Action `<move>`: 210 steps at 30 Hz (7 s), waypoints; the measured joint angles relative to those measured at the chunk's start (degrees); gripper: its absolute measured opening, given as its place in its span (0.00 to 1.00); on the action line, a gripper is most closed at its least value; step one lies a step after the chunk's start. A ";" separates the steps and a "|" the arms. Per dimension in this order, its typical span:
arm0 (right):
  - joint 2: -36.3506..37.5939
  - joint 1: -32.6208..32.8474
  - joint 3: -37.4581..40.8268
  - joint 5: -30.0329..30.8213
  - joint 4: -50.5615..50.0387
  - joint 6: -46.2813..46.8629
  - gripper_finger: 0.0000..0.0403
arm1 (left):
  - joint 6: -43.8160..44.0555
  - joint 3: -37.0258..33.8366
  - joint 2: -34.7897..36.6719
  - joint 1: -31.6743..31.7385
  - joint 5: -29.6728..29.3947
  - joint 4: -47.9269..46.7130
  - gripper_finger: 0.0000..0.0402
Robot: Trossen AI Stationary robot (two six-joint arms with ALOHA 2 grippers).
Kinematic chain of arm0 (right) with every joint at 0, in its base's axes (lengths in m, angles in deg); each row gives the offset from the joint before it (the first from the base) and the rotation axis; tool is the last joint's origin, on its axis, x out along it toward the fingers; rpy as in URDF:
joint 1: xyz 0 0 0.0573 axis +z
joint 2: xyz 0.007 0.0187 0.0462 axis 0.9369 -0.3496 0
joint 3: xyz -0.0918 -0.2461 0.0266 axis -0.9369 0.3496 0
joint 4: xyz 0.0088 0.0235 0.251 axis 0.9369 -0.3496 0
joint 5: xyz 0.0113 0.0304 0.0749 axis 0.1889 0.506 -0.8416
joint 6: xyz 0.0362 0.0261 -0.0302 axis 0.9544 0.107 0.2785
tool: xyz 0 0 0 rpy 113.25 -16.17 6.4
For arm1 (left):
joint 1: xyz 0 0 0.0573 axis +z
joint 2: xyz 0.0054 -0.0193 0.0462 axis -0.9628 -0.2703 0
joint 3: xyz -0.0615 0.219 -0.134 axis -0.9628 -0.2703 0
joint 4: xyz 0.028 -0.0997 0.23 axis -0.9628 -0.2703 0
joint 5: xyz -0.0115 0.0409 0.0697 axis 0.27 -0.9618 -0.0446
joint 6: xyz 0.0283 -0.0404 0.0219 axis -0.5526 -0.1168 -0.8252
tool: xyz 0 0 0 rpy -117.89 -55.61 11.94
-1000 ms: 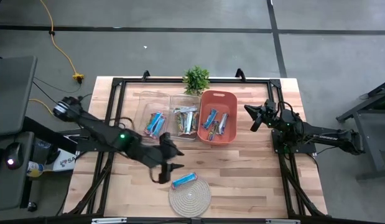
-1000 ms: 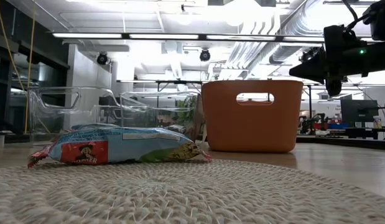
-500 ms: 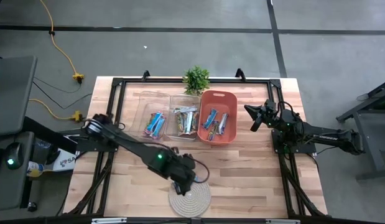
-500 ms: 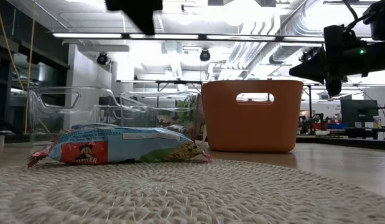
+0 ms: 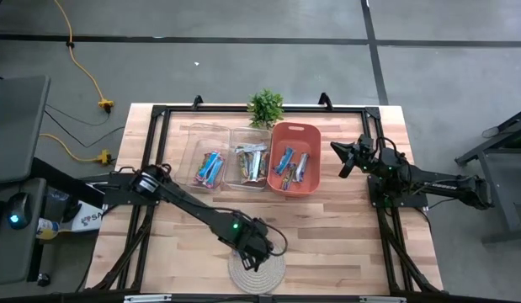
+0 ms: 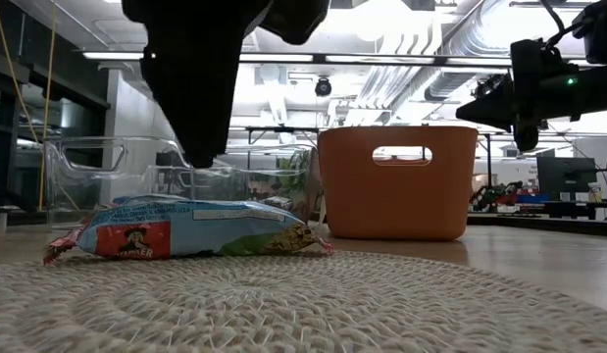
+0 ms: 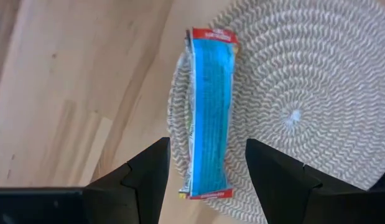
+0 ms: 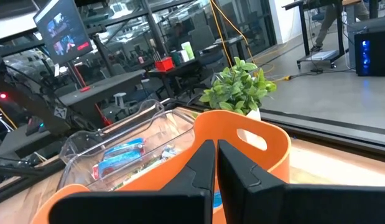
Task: Pick and place Granola Bars by type
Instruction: Put the red granola bar into the left transparent bin, then return To Home Position
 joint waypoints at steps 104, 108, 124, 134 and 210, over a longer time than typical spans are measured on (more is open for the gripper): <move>-0.72 0.00 0.00 0.00 0.00 0.00 0.00 | -26.03 29.27 -4.43 1.00 -7.51 -7.90 0.24; -0.72 0.00 -0.02 0.02 -0.01 0.00 0.00 | -30.45 33.48 -2.43 2.56 -7.74 -4.14 0.24; -1.61 0.00 0.00 0.00 -0.03 0.00 0.00 | -37.81 31.15 13.88 15.00 4.65 12.09 0.24; -1.64 0.00 -0.01 0.00 0.01 0.00 0.00 | -33.46 31.12 24.74 23.19 -10.34 1.08 0.24; -1.86 0.00 -0.01 0.00 0.00 0.00 0.00 | -3.29 -44.22 39.59 49.88 3.59 4.31 0.48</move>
